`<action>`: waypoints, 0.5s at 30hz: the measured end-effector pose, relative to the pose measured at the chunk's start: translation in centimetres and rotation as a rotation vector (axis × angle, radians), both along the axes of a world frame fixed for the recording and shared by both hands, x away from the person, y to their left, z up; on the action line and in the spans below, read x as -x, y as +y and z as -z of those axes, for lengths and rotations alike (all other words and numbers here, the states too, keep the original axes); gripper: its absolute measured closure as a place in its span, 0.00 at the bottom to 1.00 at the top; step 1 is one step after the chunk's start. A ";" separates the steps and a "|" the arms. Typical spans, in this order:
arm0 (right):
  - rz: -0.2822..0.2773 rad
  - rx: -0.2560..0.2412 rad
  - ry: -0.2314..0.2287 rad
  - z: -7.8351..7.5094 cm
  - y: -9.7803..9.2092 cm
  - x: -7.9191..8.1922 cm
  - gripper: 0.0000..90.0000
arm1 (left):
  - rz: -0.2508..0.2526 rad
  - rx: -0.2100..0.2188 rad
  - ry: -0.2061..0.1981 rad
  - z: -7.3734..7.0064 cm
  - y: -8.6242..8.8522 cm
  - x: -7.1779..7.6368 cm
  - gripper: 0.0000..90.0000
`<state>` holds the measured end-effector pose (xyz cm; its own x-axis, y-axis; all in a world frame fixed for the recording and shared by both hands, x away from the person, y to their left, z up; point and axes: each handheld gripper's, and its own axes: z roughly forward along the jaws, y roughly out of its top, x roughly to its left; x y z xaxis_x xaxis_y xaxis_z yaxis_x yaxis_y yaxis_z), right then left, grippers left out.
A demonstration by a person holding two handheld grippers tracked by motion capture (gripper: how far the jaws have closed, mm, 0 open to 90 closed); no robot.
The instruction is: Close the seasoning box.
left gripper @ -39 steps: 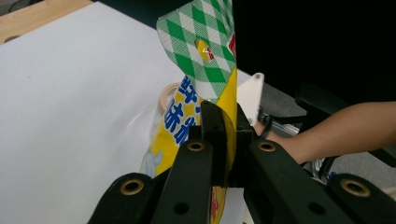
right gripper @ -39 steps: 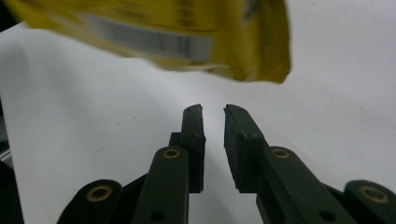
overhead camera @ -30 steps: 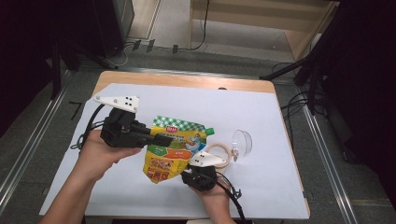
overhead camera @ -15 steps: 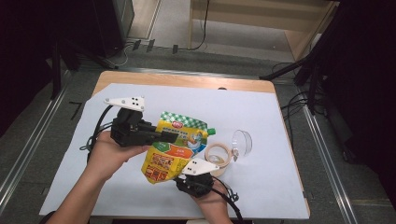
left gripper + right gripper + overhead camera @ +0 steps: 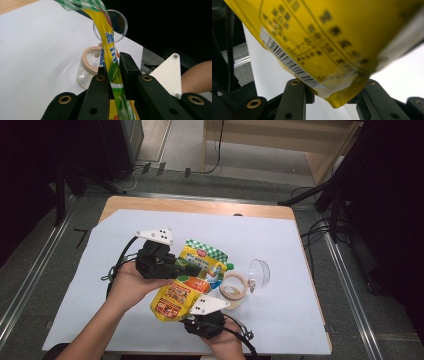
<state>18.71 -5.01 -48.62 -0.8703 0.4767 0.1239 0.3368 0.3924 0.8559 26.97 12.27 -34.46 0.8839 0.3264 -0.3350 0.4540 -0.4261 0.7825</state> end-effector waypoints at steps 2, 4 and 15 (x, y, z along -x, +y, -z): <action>-0.008 -0.012 0.010 -0.2 0.0 0.3 0.78 | 0.003 -0.002 0.011 0.3 -0.5 -0.1 0.94; -0.011 -0.014 0.014 -0.2 0.0 0.3 0.78 | 0.004 -0.004 0.012 0.4 -0.6 -0.1 0.93; -0.028 -0.030 0.016 -0.9 0.3 1.3 0.77 | -0.007 -0.016 0.073 1.5 -2.1 -0.7 0.87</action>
<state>17.40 -4.74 -47.71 -0.8808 0.4483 0.1522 0.3402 0.3757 0.8621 27.66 10.14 -35.93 0.8548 0.3385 -0.3933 0.5128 -0.4351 0.7401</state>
